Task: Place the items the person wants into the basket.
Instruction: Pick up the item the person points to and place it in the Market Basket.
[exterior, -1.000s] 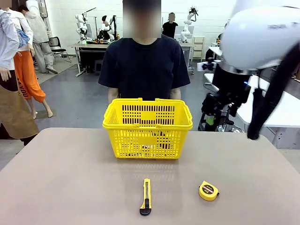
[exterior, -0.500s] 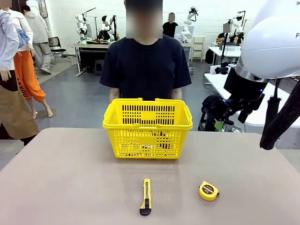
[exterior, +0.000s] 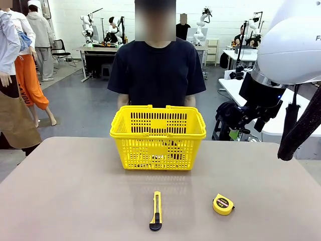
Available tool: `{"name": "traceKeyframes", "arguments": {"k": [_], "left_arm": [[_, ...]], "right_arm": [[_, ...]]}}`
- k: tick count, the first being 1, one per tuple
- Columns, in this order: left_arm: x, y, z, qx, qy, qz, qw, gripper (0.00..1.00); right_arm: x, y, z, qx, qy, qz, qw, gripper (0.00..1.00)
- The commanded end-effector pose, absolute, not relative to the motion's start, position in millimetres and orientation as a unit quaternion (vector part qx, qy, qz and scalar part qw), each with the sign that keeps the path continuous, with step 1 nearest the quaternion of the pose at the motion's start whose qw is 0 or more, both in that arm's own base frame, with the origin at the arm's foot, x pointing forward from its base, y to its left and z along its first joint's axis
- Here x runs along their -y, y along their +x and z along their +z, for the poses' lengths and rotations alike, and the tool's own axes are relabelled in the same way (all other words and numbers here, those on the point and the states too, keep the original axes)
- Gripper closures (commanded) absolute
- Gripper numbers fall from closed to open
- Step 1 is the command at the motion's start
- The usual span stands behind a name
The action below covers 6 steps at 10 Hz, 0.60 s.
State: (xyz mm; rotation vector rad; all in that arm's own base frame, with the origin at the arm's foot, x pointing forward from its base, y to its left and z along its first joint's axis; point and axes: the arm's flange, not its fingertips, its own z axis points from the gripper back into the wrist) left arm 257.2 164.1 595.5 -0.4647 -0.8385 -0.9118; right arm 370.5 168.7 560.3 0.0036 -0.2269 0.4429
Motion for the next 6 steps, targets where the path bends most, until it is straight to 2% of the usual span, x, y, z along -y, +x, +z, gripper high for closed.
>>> {"name": "traceKeyframes", "arguments": {"k": [1,6], "left_arm": [[-164.3,258.4,596.1,0.388,-0.214,-0.423,0.791,0.0],[-164.3,258.4,596.1,0.388,-0.214,-0.423,0.791,0.0]], "right_arm": [[-168.4,371.8,561.4,0.112,0.002,0.217,0.97,0.0],[-168.4,371.8,561.4,0.112,0.002,0.217,0.97,0.0]]}}
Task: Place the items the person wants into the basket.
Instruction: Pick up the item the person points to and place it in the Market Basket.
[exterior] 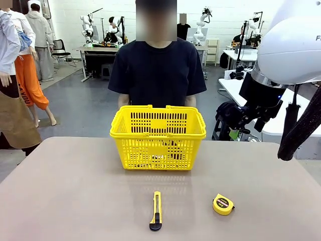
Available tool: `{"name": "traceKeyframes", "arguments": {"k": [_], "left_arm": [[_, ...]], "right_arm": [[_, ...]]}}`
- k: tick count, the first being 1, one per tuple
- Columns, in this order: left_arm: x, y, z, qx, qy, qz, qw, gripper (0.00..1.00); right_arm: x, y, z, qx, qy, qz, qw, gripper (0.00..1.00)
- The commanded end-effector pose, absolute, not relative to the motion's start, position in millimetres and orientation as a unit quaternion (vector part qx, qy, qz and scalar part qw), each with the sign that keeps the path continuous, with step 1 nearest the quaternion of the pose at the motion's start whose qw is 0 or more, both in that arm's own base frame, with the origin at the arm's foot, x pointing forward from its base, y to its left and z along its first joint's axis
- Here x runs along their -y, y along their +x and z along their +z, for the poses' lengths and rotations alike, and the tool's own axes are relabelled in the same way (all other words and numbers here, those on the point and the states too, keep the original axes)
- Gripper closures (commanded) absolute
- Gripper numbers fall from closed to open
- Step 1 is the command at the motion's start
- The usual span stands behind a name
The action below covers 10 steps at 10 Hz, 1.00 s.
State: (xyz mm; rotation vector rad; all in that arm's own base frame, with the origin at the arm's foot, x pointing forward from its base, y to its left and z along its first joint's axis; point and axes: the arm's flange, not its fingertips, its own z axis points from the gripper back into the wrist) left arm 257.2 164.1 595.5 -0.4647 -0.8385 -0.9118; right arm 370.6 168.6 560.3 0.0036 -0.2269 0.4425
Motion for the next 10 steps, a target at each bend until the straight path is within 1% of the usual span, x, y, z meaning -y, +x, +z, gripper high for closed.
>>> {"name": "traceKeyframes", "arguments": {"k": [1,7,8,9,10], "left_arm": [[-164,258,596,0.388,-0.214,-0.423,0.791,0.0],[-164,258,596,0.388,-0.214,-0.423,0.791,0.0],[-164,258,596,0.388,-0.214,-0.423,0.791,0.0],[-164,258,596,0.388,-0.214,-0.423,0.791,0.0],[-164,258,596,0.388,-0.214,-0.423,0.791,0.0]], "right_arm": [[-168,372,561,0.112,0.002,0.217,0.97,0.0],[-169,371,560,0.112,0.002,0.219,0.969,0.0],[-126,364,573,0.1,0.111,0.247,0.958,0.0],[-83,354,581,0.125,0.163,0.28,0.938,0.0],[-48,340,584,0.172,0.196,0.289,0.921,0.0]]}}
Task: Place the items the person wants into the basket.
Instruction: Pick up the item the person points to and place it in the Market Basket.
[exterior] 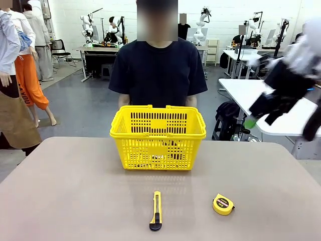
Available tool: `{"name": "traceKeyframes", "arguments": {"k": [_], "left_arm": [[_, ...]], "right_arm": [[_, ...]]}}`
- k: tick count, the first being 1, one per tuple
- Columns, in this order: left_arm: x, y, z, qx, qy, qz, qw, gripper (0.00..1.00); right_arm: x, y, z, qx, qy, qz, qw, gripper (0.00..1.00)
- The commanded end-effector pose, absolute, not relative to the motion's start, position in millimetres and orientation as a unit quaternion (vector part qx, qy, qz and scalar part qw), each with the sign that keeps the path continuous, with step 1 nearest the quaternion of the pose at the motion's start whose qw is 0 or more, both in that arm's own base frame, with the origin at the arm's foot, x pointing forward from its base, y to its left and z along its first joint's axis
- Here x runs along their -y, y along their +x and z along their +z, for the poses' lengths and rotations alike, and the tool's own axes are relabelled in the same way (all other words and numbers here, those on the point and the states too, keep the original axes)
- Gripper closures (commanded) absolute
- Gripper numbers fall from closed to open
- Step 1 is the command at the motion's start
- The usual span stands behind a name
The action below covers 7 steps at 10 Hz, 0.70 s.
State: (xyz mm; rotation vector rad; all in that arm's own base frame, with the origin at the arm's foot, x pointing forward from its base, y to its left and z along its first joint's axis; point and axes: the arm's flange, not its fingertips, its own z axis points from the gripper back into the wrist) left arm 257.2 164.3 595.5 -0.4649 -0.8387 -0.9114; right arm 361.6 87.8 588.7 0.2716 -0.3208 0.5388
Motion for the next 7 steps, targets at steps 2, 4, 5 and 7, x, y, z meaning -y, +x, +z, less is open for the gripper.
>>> {"name": "traceKeyframes", "arguments": {"k": [2,4,5,7], "left_arm": [[-164,258,596,0.388,-0.214,-0.423,0.791,0.0],[-164,258,596,0.388,-0.214,-0.423,0.791,0.0],[-164,258,596,0.388,-0.214,-0.423,0.791,0.0],[-164,258,596,0.388,-0.214,-0.423,0.791,0.0]], "right_arm": [[22,314,583,0.209,0.222,0.321,0.897,0.0],[90,309,582,0.288,0.242,0.328,0.867,0.0],[121,308,576,0.324,0.263,0.316,0.852,0.0],[174,296,562,0.35,0.282,0.393,0.802,0.0]]}}
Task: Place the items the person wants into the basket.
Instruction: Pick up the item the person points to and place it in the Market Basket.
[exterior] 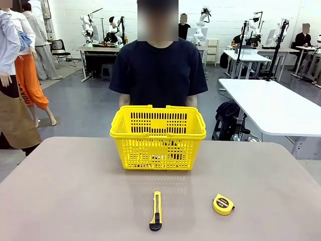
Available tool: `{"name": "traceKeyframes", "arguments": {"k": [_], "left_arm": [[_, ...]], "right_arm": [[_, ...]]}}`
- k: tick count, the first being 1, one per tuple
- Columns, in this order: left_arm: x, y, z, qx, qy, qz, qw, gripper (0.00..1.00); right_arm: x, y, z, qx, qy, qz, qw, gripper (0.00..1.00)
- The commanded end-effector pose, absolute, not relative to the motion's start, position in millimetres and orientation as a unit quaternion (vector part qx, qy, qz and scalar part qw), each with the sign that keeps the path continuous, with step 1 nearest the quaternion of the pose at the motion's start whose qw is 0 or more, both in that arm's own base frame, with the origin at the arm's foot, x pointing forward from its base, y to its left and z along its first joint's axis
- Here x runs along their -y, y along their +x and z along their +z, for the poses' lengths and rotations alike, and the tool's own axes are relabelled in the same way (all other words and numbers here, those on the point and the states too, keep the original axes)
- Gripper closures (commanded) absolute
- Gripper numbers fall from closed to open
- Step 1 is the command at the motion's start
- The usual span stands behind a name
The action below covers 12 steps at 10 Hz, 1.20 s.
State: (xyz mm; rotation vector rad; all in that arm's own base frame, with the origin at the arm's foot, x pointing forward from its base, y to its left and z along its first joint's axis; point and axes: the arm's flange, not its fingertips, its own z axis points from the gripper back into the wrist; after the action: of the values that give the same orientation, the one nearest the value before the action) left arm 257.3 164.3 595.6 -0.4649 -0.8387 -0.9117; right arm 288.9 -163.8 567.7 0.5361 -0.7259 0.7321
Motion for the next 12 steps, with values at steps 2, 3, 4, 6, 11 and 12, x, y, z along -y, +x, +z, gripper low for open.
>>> {"name": "traceKeyframes", "arguments": {"k": [2,3,4,6,11,12], "left_arm": [[-164,258,596,0.388,-0.214,-0.423,0.791,0.0],[-164,258,596,0.388,-0.214,-0.423,0.791,0.0],[-164,258,596,0.388,-0.214,-0.423,0.791,0.0],[-164,258,596,0.388,-0.214,-0.423,0.791,0.0],[-164,258,596,0.388,-0.214,-0.423,0.791,0.0],[-164,258,596,0.388,-0.214,-0.423,0.791,0.0]], "right_arm": [[212,293,548,0.384,0.296,0.407,0.774,0.0],[226,292,542,0.392,0.298,0.404,0.771,0.0],[233,292,538,0.394,0.298,0.404,0.77,0.0],[246,289,532,0.399,0.303,0.405,0.765,0.0],[239,296,537,0.417,0.316,0.377,0.764,0.0],[235,296,540,0.425,0.309,0.355,0.773,0.0]]}}
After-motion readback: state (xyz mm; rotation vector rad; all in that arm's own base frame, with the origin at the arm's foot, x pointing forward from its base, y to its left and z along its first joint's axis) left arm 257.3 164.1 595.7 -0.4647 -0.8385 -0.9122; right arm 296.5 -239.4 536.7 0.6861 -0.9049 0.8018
